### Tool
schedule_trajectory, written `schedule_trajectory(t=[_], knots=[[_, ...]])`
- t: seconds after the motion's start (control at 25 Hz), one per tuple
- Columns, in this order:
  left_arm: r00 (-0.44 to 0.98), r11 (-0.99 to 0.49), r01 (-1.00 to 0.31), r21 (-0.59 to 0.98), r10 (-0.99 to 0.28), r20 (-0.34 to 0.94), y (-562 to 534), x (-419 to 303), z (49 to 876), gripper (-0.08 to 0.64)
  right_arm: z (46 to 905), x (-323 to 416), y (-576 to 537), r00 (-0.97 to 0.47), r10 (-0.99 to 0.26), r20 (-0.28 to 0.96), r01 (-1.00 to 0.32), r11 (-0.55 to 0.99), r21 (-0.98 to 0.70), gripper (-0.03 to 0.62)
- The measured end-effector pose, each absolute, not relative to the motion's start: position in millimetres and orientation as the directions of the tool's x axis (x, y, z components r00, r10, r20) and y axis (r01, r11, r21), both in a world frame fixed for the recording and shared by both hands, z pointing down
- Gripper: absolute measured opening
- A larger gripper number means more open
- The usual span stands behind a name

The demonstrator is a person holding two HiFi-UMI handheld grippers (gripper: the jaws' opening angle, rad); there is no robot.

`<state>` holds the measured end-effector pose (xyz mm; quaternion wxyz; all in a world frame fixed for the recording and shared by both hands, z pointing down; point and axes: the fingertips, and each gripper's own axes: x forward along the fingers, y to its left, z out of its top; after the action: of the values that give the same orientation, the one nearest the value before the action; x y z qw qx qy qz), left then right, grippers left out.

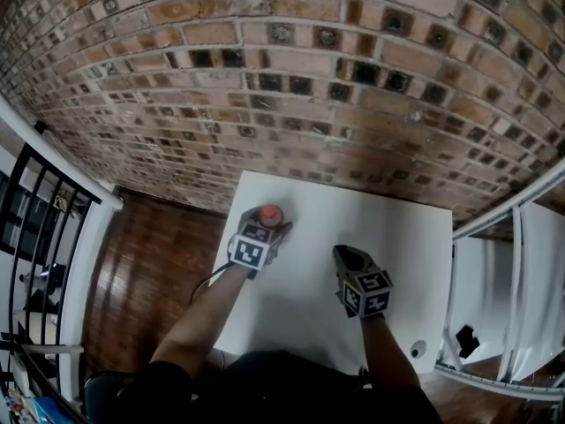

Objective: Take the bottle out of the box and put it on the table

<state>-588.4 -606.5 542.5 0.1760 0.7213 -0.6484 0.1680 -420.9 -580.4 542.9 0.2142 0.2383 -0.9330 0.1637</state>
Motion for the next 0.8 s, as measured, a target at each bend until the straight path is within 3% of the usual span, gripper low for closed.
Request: schedule_trajectory(t=[0.28, 0.64, 0.8], knots=[[0.117, -0.072, -0.991, 0.115, -0.882, 0.456, -594.3, -589.8, 535.1, 0.39, 523.8, -414.1, -574.7, -0.786, -0.416, 0.458, -0.536, 0.827, -0.169, 0.005], [0.14, -0.112, -0.989, 0.098, -0.921, 0.364, -567.1, -587.5, 492.2, 0.387, 494.6, -410.5, -545.8, -0.773, -0.463, 0.433, -0.558, 0.821, -0.119, 0.005], [0.134, -0.107, -0.987, 0.121, -0.96, 0.246, -549.6, -603.0, 450.8, 0.382, 473.9, -410.1, -534.9, -0.766, -0.497, 0.408, -0.574, 0.814, -0.086, 0.005]])
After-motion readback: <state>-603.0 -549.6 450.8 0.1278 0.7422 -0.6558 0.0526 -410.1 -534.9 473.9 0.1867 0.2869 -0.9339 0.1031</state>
